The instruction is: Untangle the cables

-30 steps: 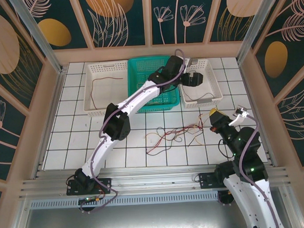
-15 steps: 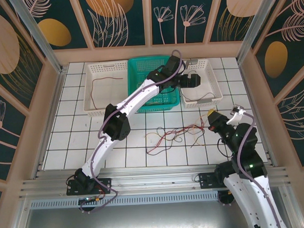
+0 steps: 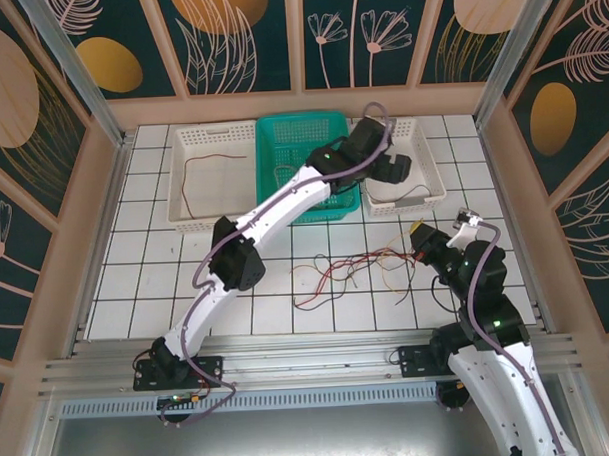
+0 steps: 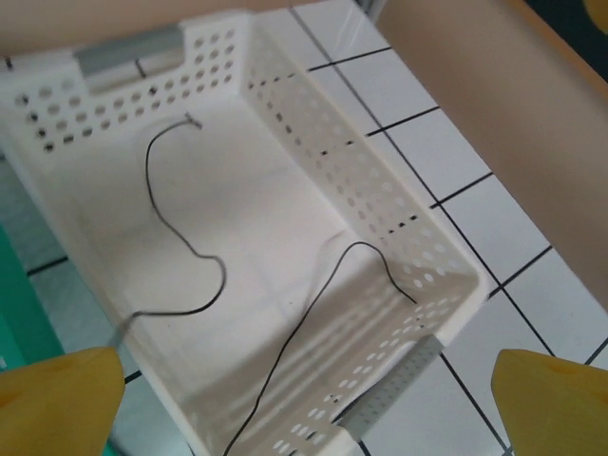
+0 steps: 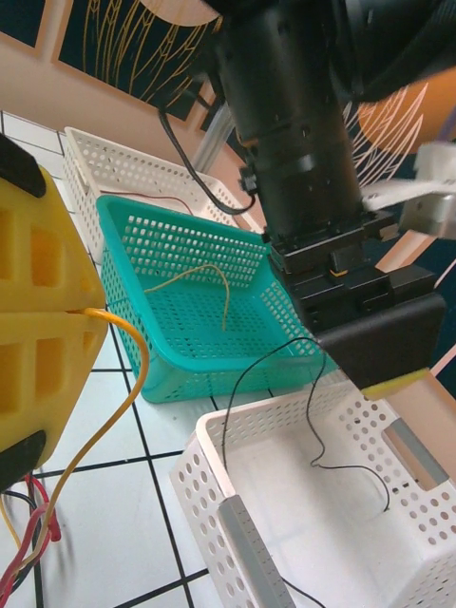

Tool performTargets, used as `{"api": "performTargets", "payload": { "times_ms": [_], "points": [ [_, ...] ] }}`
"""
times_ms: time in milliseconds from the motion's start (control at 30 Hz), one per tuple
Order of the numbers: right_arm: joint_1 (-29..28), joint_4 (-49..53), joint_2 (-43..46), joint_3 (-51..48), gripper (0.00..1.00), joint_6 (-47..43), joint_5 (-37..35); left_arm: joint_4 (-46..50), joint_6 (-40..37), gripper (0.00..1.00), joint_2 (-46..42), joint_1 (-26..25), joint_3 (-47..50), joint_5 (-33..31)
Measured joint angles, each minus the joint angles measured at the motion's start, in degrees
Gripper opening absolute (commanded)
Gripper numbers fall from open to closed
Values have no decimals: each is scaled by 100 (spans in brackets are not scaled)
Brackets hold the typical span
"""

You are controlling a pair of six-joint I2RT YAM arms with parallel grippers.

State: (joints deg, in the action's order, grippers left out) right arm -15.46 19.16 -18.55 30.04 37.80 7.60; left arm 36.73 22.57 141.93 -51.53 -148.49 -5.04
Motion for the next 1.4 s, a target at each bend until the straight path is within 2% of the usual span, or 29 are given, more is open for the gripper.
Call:
{"api": "performTargets", "payload": {
  "times_ms": [133, 433, 567, 800, 1000, 1133, 1400],
  "points": [
    [0, 0, 2, 0, 0, 0, 0, 4, -365, 99, -52, -321, -114, -332],
    [0, 37, 79, 0, 0, -39, 0, 103, -564, 99, -101, -170, -44, -1060],
    [0, 94, 155, 0, 0, -48, 0, 55, -214, 98, -627, -81, 807, -1174],
    [0, 181, 203, 0, 0, -149, 11, -186, 804, 98, -1419, 385, 2284, -575],
    [0, 181, 205, 0, 0, -151, 111, -227, 1235, 81, -1338, 573, 2371, -264],
    [0, 192, 205, 0, 0, -166, 136, -264, 1360, 64, -1266, 520, 2371, -98],
    [0, 229, 216, 0, 0, -192, 151, -256, 1397, 62, -997, 481, 2481, 50]
  ]
}}
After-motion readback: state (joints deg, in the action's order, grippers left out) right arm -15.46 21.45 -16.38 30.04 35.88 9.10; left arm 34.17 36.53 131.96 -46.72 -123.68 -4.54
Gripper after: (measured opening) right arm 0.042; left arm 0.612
